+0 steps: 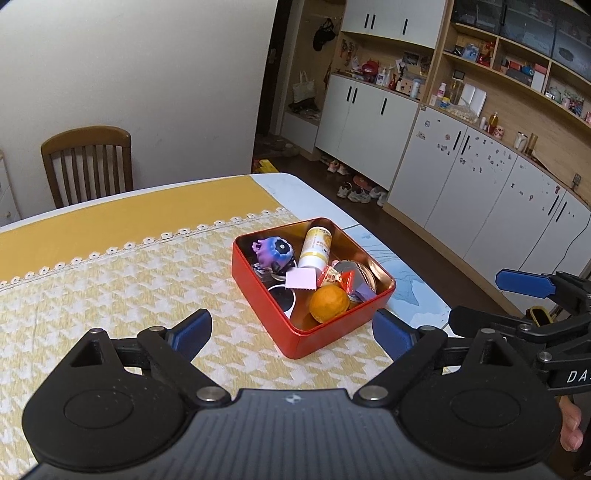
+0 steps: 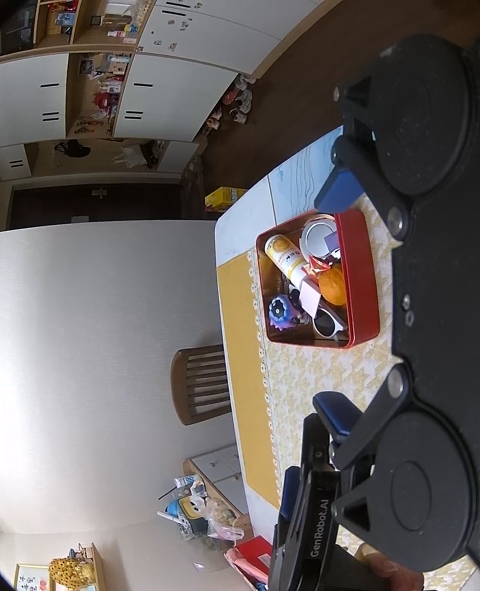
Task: Organize rigid objects
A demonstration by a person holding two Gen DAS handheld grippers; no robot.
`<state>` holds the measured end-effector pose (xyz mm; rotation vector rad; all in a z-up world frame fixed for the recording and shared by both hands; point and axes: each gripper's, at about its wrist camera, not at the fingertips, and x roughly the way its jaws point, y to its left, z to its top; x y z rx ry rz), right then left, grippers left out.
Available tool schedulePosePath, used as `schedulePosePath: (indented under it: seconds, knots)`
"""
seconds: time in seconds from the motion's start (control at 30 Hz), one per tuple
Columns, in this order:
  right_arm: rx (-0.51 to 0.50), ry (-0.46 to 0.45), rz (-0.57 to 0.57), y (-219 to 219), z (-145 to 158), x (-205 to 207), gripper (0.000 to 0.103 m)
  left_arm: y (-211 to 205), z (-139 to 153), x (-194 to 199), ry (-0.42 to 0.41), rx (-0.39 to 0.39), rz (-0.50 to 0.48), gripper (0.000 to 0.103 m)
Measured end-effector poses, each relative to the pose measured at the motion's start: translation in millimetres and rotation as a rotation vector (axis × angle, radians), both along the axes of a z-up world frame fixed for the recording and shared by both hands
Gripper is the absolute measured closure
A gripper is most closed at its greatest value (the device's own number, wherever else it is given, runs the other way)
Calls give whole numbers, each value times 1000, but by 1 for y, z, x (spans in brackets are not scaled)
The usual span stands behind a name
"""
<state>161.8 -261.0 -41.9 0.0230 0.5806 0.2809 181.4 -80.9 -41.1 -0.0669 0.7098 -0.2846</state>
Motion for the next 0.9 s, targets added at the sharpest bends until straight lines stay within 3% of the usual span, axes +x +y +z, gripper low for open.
schedulePosePath:
  seconds: [0.9]
  knots:
    - [23,-10,10,4,10,-12,0,-8,12,-15,-40,39,2,9]
